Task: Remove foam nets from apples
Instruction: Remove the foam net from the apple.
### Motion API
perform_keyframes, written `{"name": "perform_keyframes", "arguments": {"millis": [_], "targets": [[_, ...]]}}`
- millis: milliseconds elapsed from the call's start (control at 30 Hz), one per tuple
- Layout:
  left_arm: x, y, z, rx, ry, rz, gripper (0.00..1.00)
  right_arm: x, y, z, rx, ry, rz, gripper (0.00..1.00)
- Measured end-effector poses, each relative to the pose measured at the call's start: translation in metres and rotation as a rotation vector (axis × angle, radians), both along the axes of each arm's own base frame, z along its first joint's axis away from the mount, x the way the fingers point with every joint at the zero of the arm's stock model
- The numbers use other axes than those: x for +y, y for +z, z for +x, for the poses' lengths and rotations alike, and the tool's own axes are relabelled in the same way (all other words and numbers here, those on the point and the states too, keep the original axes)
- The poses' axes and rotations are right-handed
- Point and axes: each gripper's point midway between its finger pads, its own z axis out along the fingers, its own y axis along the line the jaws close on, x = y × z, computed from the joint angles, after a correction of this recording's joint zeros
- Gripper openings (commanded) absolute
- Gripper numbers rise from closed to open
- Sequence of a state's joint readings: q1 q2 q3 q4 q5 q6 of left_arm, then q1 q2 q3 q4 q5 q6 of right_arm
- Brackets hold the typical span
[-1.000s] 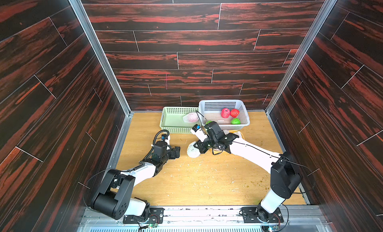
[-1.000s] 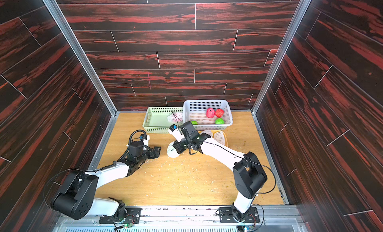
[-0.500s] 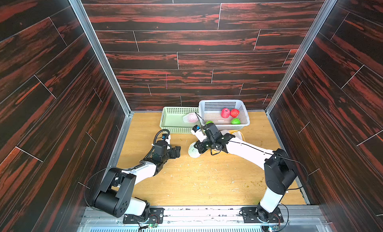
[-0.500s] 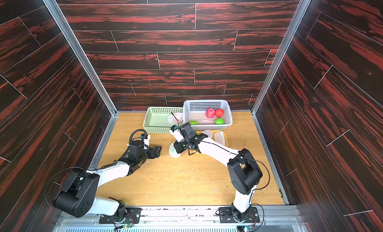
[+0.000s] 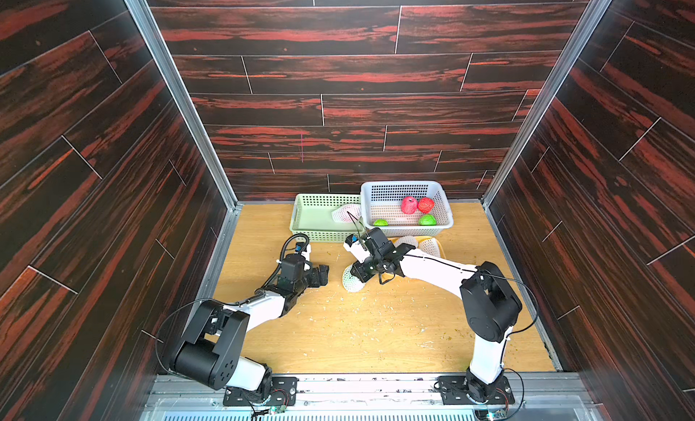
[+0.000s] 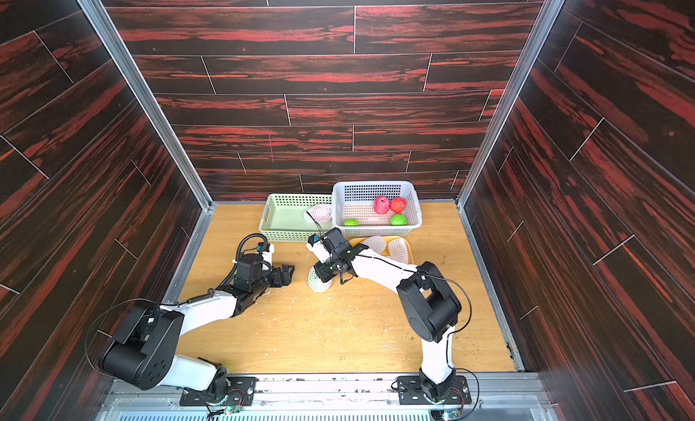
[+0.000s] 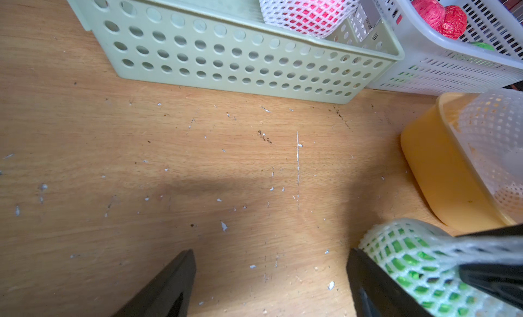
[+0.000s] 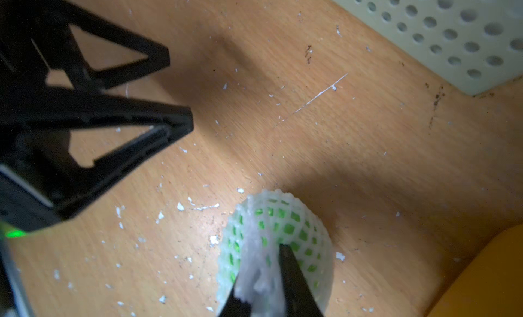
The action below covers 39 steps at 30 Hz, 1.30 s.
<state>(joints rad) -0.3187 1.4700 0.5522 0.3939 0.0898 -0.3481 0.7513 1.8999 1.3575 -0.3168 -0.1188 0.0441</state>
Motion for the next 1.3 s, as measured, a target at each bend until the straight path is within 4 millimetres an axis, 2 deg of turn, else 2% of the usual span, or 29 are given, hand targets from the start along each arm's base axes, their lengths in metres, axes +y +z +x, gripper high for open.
{"name": "perform_keyframes", "arguments": {"millis": [300, 467, 667, 733, 833, 900, 1000, 1100, 1233, 1300], "targets": [[-0.002, 0.002, 0.002, -0.003, -0.005, -0.004, 0.88, 0.005, 0.009, 0.004, -0.004, -0.016, 0.023, 0.67], [-0.002, 0.002, 0.002, -0.002, -0.005, -0.004, 0.88, -0.002, 0.005, 0.001, -0.014, -0.036, 0.021, 0.78], [-0.002, 0.002, 0.002, -0.001, -0.006, -0.005, 0.88, -0.005, 0.007, -0.004, -0.017, -0.032, 0.027, 0.85], [-0.002, 0.002, 0.002, -0.001, -0.006, -0.005, 0.88, -0.005, 0.006, -0.005, -0.019, -0.030, 0.025, 0.82], [-0.002, 0.002, 0.002, -0.001, -0.006, -0.004, 0.88, -0.004, 0.003, -0.005, -0.019, -0.028, 0.017, 0.70], [-0.002, 0.002, 0.002, -0.001, -0.006, -0.004, 0.88, -0.003, -0.001, -0.003, -0.016, -0.028, 0.005, 0.69], [-0.001, 0.002, 0.002, -0.001, -0.004, -0.003, 0.88, -0.003, -0.008, -0.002, -0.012, -0.031, -0.016, 0.74], [-0.001, 0.002, 0.002, -0.001, -0.003, -0.002, 0.88, -0.006, -0.016, -0.002, -0.005, -0.030, -0.042, 0.70], [-0.001, 0.002, 0.002, -0.001, -0.003, -0.002, 0.88, -0.005, -0.021, -0.001, 0.003, -0.025, -0.061, 0.40], [-0.001, 0.002, 0.002, -0.001, -0.003, -0.002, 0.88, -0.004, -0.020, 0.002, -0.003, -0.025, -0.063, 0.34]]}}
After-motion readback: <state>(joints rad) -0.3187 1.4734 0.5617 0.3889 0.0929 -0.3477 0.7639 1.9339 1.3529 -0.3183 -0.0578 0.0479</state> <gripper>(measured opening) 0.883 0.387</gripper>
